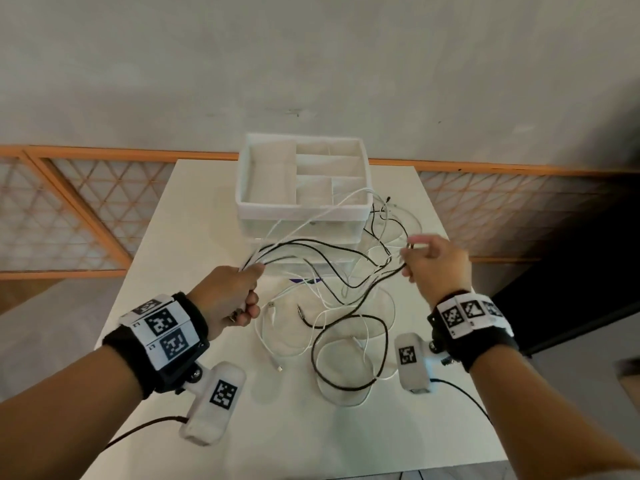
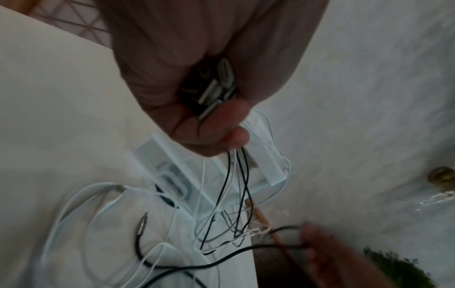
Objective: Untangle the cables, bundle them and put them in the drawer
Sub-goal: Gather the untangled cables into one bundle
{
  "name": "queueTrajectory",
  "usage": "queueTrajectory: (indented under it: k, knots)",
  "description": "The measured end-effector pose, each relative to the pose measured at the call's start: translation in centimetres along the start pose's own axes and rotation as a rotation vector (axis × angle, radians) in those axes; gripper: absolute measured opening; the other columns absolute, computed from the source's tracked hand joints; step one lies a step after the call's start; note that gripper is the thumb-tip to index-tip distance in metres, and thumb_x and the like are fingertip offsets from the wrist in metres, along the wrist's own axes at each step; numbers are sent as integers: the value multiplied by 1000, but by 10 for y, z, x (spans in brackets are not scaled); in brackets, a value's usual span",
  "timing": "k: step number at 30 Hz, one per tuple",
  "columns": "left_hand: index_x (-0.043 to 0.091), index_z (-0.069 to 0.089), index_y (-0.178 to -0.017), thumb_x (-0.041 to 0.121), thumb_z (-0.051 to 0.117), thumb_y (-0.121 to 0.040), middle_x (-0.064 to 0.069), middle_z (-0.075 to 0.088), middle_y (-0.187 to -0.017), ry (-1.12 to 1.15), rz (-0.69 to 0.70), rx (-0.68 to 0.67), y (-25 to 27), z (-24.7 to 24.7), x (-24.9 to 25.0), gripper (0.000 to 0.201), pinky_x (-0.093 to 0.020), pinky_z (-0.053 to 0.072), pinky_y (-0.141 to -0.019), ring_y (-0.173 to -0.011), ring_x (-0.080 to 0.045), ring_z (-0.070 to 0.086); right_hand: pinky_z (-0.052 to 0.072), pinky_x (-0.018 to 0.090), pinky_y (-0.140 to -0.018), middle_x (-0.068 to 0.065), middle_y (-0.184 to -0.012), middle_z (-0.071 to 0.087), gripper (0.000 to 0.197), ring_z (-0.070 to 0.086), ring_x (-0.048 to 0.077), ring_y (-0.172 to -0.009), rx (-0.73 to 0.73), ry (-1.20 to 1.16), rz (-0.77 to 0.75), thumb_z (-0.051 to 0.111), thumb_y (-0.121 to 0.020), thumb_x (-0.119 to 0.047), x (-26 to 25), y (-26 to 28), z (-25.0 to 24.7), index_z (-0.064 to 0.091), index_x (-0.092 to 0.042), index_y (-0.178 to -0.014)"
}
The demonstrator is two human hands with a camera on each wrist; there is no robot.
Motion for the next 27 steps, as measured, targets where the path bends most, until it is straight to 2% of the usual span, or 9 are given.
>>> queueTrajectory:
  k: [2, 4, 7, 11, 14, 16, 19, 22, 27]
  knots:
    - [11, 43, -72, 31, 52, -101, -3, 42, -53, 1, -60, -7, -3, 2, -9, 36, -15, 29, -33, -42, -17, 45, 59, 30, -65, -1, -75, 74, 36, 68, 6, -58, 11, -102, -63, 67, -90, -17, -31, 2, -11, 61, -26, -124]
    - [12, 42, -71, 28, 53, -101, -3, 42, -52, 21, -95, -29, -6, -1, -12, 35, -15, 31, -33, -40, -15, 45, 55, 25, -64, -3, -77, 73, 42, 67, 7, -61, 12, -78, -144, 60, -94, -14, -61, 9, -21, 54, -21, -135]
    - [14, 44, -70, 26, 54, -100, -3, 46, -53, 131, -80, -79, -9, -7, -2, 34, -15, 36, -34, -37, -13, 49, 56, 30, -67, -9, -74, 71, 29, 63, 6, -61, -6, -10, -345, 56, -95, -12, -97, 31, -30, 63, -19, -123]
    - [14, 50, -72, 24, 55, -100, -6, 63, -62, 275, 63, -97, 1, -14, 29, 30, -21, 50, -44, -51, -16, 60, 49, 20, -53, -7, -70, 70, 17, 63, 13, -58, -105, -6, -611, 57, -95, -9, -119, 63, -24, 70, -18, -102]
    - [12, 56, -85, 28, 51, -102, -11, 74, -84, 229, 231, -125, 11, -13, 47, 23, -30, 58, -61, -70, -20, 67, 49, 19, -51, -5, -68, 70, 16, 63, 13, -55, -280, 34, -662, 61, -92, -4, -115, 75, 0, 73, -13, -99]
    - [15, 57, -96, 33, 48, -102, -12, 76, -92, 74, 350, -188, 20, -5, 52, 21, -36, 52, -70, -82, -25, 67, 42, 10, -52, -7, -69, 71, 16, 60, 7, -52, -354, 68, -680, 63, -91, -1, -108, 79, 18, 73, -11, -98]
    - [15, 57, -97, 35, 45, -103, -12, 73, -81, -145, 454, -278, 33, 11, 47, 24, -32, 42, -60, -68, -27, 62, 36, 4, -53, -5, -71, 70, 16, 54, 2, -50, -344, 36, -679, 61, -92, -1, -110, 78, 32, 73, -11, -98]
    - [12, 49, -90, 32, 47, -103, -5, 54, -64, -89, 432, -366, 39, 20, 41, 24, -34, 49, -58, -60, -23, 59, 36, 5, -53, -8, -76, 70, 13, 52, 4, -49, -253, -27, -655, 66, -91, -6, -118, 68, 30, 73, -15, -97]
    - [20, 66, -86, 28, 69, -88, 5, 43, -58, -66, 587, -290, 57, 10, 65, 8, -23, 37, -39, -45, -10, 39, 39, 12, -54, -8, -63, 61, 11, 50, 9, -48, -297, 151, -571, 73, -87, -24, -77, 39, 25, 68, -20, -78]
Point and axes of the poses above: each hand's wrist, its own y-axis away from the middle knuckle, its own z-axis out of the palm, x = y × z, the point moved 4 cm from there along -y, towards the middle knuckle
